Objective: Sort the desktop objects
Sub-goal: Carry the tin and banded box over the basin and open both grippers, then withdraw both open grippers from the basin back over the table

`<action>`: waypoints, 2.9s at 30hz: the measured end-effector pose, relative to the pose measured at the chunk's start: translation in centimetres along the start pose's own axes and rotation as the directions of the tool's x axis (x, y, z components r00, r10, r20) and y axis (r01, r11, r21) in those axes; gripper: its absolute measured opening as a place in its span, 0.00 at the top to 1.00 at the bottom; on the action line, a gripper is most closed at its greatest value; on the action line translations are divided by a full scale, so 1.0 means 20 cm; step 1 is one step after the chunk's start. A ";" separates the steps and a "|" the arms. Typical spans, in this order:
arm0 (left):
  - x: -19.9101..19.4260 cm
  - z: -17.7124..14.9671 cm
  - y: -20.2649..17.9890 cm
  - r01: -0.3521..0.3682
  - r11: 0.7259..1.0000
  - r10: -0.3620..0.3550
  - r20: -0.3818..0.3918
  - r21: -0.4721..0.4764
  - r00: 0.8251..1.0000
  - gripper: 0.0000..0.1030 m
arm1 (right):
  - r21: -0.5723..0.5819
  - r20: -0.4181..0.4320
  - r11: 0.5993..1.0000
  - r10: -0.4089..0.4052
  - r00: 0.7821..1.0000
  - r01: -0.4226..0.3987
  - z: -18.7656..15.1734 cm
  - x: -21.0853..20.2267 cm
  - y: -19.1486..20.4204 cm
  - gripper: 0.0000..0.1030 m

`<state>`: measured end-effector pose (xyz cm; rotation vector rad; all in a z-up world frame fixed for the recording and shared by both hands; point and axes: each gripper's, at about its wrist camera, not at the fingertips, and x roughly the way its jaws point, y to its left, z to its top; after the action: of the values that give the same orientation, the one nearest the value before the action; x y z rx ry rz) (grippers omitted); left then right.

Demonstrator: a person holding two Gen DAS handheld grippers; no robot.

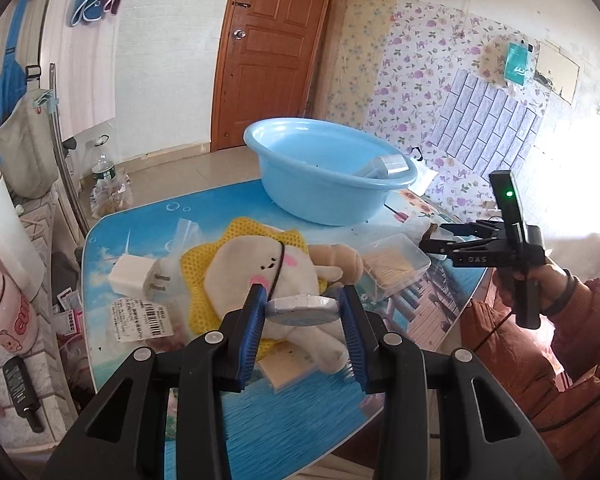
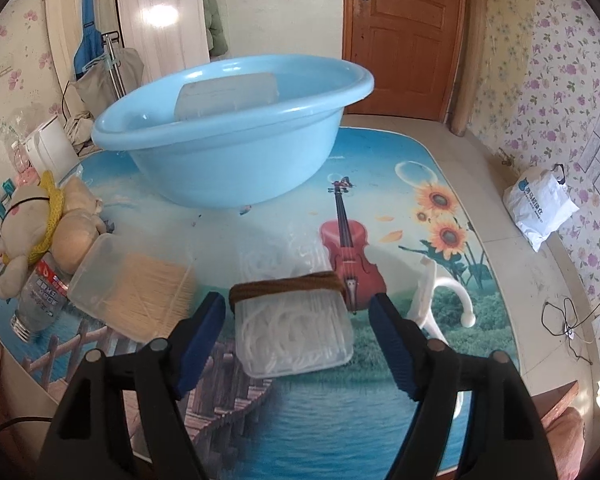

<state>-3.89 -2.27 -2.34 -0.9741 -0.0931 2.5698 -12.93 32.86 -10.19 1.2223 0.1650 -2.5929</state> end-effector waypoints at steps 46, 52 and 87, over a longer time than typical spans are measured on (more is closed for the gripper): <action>0.44 0.61 -0.24 0.062 0.994 -0.061 -0.008 0.096 0.998 0.64 | 0.075 0.191 0.983 0.150 0.970 -0.166 0.37 -0.17 -0.07 0.45; 0.61 0.65 -0.27 0.045 0.992 -0.038 -0.053 0.122 0.998 0.64 | 0.067 0.193 0.984 0.148 0.970 -0.164 0.40 -0.15 -0.07 0.45; 0.30 0.45 -0.21 0.000 0.997 -0.001 0.007 0.081 1.000 0.07 | 0.066 0.208 0.983 0.156 0.966 -0.173 0.31 -0.23 0.14 0.39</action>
<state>-12.47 4.51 1.43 -0.9352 0.0089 2.5552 -13.87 29.74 -2.66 0.9451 -0.0837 -2.5780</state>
